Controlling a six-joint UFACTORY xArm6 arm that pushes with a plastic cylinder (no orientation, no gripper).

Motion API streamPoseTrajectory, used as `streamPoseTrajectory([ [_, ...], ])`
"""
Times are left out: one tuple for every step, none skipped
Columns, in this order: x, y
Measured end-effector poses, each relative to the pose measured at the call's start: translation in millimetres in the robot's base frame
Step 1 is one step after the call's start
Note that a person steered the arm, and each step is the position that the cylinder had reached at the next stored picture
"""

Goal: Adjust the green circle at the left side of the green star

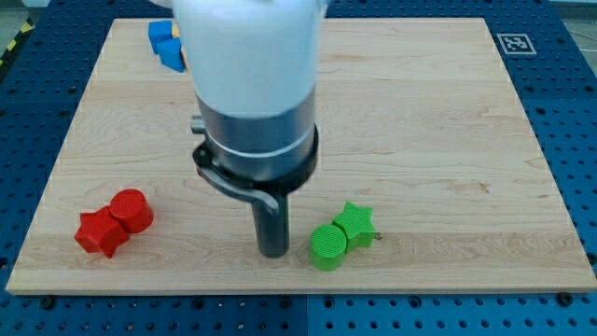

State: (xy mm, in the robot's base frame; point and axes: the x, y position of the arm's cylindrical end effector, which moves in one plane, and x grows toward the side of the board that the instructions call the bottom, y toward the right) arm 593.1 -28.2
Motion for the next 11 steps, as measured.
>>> streamPoseTrajectory([
  [24,3],
  [25,26],
  [25,53],
  [25,64],
  [19,70],
  [12,70],
  [4,70],
  [3,70],
  [3,70],
  [0,70],
  [-5,70],
])
